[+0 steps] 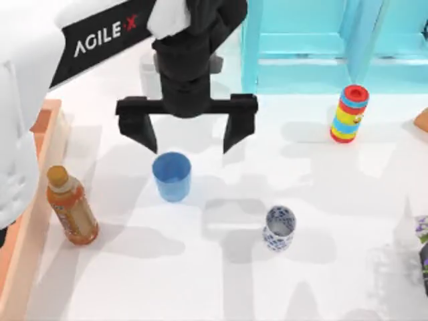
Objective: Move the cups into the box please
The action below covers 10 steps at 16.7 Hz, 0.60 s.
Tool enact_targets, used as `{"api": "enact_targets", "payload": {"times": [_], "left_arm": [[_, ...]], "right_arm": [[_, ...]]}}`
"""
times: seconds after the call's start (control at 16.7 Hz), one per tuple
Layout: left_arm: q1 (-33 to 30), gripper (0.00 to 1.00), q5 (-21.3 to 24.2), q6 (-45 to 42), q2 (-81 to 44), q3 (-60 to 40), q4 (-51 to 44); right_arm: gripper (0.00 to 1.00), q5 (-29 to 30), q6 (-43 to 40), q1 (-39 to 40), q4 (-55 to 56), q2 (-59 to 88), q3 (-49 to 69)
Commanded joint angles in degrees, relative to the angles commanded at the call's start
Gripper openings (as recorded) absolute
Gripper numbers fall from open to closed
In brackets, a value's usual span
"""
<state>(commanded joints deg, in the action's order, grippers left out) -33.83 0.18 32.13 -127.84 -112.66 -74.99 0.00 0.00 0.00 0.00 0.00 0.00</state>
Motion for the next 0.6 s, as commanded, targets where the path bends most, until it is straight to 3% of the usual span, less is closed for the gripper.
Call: {"api": "enact_targets", "payload": {"times": [0.3,0.6], "left_arm": [[0.0,1.00,0.0,0.0,-1.5,11.0,12.9],[0.0,1.00,0.0,0.0,-1.8,12.6,14.6]], "right_arm": [[1.00,0.0,0.0,0.0,0.0,0.0,0.0],[1.00,0.0,0.0,0.0,0.0,0.0,0.0]]}}
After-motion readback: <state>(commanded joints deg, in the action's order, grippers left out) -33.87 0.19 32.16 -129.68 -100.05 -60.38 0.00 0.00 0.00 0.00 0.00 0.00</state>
